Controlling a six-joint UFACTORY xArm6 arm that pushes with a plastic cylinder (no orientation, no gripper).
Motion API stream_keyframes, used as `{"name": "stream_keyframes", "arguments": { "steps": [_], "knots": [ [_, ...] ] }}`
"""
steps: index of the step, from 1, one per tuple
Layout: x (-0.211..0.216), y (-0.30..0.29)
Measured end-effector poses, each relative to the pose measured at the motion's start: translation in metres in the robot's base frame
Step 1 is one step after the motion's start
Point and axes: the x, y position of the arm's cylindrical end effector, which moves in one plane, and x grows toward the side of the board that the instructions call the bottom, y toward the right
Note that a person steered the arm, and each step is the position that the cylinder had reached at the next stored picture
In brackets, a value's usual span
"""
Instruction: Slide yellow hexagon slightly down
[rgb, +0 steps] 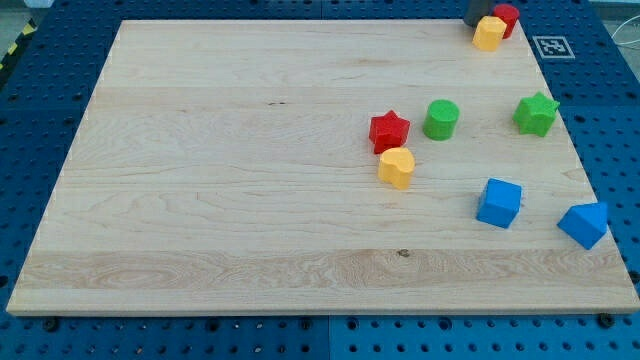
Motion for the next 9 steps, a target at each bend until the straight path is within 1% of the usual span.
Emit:
{"name": "stream_keyframes", "arguments": {
  "steps": [5, 6, 9],
  "knots": [
    [0.011, -0.004],
    [0.011, -0.013],
    [0.01, -0.014]
  ]
}}
